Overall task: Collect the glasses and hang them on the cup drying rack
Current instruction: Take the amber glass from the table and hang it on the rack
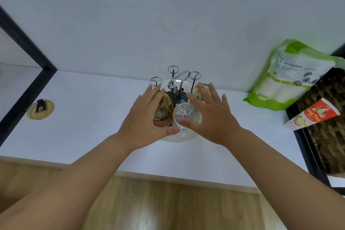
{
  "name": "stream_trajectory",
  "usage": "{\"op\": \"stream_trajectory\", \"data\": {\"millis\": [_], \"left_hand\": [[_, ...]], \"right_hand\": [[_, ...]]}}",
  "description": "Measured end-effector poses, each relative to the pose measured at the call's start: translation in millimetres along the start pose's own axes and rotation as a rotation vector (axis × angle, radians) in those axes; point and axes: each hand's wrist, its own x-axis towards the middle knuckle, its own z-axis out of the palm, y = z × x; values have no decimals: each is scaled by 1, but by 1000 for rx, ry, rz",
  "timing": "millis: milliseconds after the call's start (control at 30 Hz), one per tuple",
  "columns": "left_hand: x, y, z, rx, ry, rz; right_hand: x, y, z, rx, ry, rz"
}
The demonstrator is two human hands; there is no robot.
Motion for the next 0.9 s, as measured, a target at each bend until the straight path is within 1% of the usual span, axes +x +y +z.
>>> {"op": "stream_trajectory", "data": {"millis": [167,267,433,533,733,900], "left_hand": [[5,-10,-3,66,21,47],[11,-20,-10,153,-1,107],[17,-28,-18,224,-27,147],[17,-27,-19,248,-32,147],[14,-25,-14,213,-1,111],[12,-23,-16,218,9,104]], "right_hand": [[-4,-14,10,-47,32,57],[-5,-26,15,-98,51,96],[-5,-39,20,-145,72,129],[-5,-40,22,-147,81,138],[-6,-38,21,-130,78,133],[-5,-38,16,-106,44,133]]}}
